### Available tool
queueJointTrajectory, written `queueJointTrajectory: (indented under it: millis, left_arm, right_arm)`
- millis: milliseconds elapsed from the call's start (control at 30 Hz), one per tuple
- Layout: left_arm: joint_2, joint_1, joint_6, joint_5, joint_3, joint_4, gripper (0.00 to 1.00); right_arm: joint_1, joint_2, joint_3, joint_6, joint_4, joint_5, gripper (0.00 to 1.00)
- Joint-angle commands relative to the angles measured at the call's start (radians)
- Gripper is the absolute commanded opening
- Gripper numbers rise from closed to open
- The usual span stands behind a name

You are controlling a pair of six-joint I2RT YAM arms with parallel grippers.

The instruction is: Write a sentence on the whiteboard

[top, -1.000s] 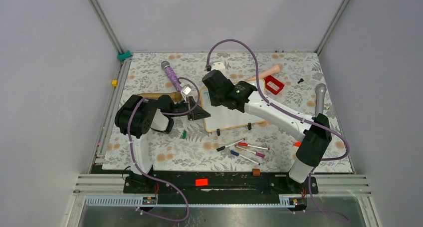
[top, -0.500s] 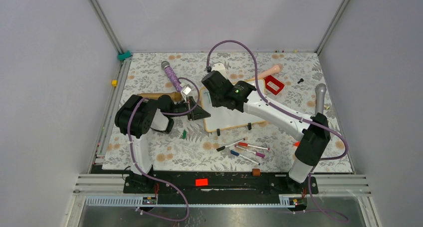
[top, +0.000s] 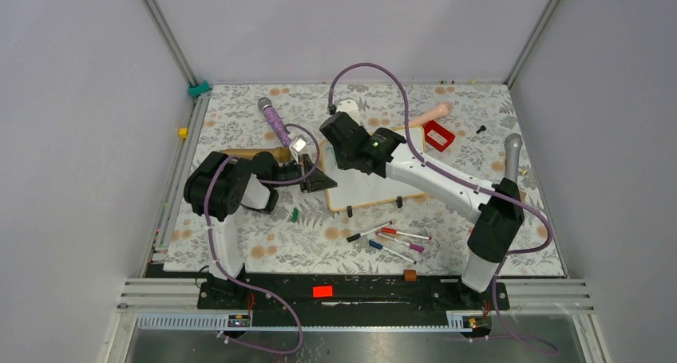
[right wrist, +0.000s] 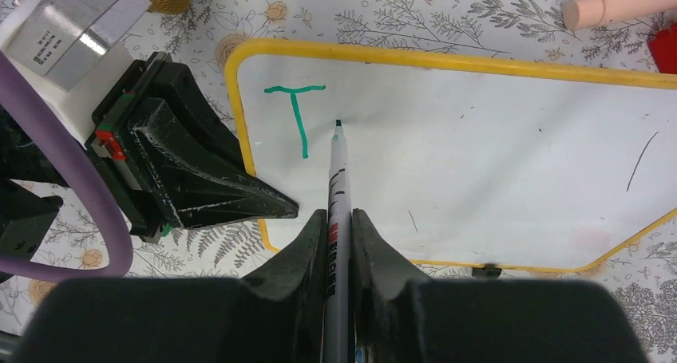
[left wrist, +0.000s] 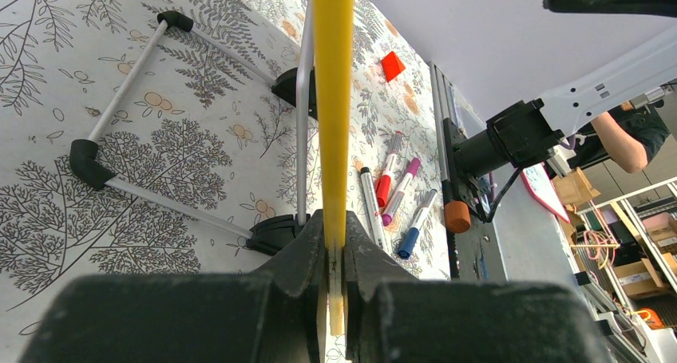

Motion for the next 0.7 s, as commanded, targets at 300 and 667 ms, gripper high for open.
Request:
queueJointTrajectory:
  millis: [300,667]
  left_arm:
    - [-0.037,-0.009,0.008,0.047,0.001,0.074,0.00]
    - [-0.039,-0.010,0.008,0.047,0.000,0.074,0.00]
  right_arm:
    - [-0.014,0.028,0.050,-0.017,-0.008,-0.019,0.00]
    - [-0.014,-0.001,-0.011,-0.008,-0.008,-0.044,0.00]
